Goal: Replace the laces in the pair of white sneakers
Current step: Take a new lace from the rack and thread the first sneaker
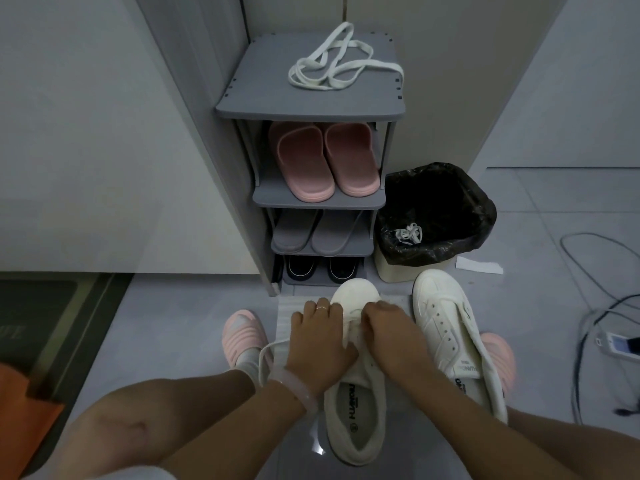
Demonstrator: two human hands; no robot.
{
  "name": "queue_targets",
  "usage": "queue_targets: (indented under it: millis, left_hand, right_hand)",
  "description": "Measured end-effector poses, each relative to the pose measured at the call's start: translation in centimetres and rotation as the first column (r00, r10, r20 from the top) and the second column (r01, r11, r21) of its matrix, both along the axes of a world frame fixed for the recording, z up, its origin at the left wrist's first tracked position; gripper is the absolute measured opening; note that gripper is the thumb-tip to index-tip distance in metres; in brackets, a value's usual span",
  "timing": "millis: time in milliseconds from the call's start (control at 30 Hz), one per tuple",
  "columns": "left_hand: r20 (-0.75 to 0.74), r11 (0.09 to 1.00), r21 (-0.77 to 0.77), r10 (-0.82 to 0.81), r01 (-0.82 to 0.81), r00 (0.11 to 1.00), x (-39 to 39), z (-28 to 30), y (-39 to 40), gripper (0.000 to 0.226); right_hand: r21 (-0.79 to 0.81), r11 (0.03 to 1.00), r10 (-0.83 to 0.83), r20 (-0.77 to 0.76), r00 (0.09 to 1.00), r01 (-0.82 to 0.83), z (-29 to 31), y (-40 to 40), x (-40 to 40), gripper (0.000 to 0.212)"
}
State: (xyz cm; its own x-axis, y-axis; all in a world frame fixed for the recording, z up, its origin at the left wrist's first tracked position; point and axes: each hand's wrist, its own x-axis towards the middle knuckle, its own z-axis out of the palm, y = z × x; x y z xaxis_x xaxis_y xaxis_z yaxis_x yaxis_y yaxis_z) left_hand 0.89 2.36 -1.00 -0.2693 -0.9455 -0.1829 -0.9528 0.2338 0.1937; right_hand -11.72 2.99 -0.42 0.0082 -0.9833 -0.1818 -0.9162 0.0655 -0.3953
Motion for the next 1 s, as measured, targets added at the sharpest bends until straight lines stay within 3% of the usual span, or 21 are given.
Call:
queue_targets:
  millis: [67, 133, 200, 267, 367, 467, 700, 867, 1000]
  left_hand:
    - [-0.089, 0.994, 0.112, 0.003, 0.007, 0.996, 0.4, -0.1, 0.0, 0.025]
    - [-0.234, 0.938, 0.344, 0.131, -0.044, 0.963, 0.8, 0.0, -0.2, 0.027]
    - [-0.323, 0.863, 0.501, 0.254, -0.063, 0.912, 1.1, 0.3, -0.4, 0.033]
    - [-0.352, 0.827, 0.557, 0.314, -0.072, 0.882, 1.3, 0.6, -0.5, 0.035]
    - [-0.293, 0.887, 0.455, 0.225, -0.072, 0.929, 1.3, 0.7, -0.6, 0.028]
    - [-0.306, 0.912, 0.406, 0.199, -0.061, 0.931, 1.4, 1.1, -1.0, 0.022]
    - [-0.327, 0.911, 0.409, 0.099, 0.046, 0.940, 1.4, 1.4, -1.3, 0.016]
    - [-0.439, 0.842, 0.539, 0.312, -0.031, 0.842, 1.4, 1.0, -1.2, 0.010]
    - [-0.473, 0.803, 0.592, 0.411, -0.064, 0.779, 1.6, 0.7, -1.2, 0.012]
  right_hand:
    - [-0.019, 0.990, -0.138, 0.019, 0.990, 0.138, 0.8, -0.8, -2.9, 0.018]
    - [-0.042, 0.937, -0.348, -0.011, 0.937, 0.348, 1.5, -1.4, -6.7, 0.019]
    - [-0.026, 0.917, -0.398, -0.106, 0.911, 0.398, 1.5, -1.0, -9.0, 0.021]
    - [-0.005, 0.953, -0.301, -0.149, 0.942, 0.303, 1.1, -0.4, -8.5, 0.026]
    - [-0.073, 0.997, -0.018, -0.018, 1.000, 0.016, 0.5, 0.5, -5.2, 0.037]
    - [-0.100, 0.970, 0.213, -0.080, 0.974, -0.220, -0.2, 0.1, -2.6, 0.037]
    - [-0.034, 0.969, 0.238, -0.135, 0.962, -0.244, -0.9, -0.9, -1.7, 0.021]
    - [0.007, 0.989, 0.151, -0.040, 0.988, -0.151, -0.6, -0.4, -2.0, 0.017]
    - [0.080, 0.966, 0.256, -0.206, 0.945, -0.244, 0.4, -0.7, -2.5, 0.020]
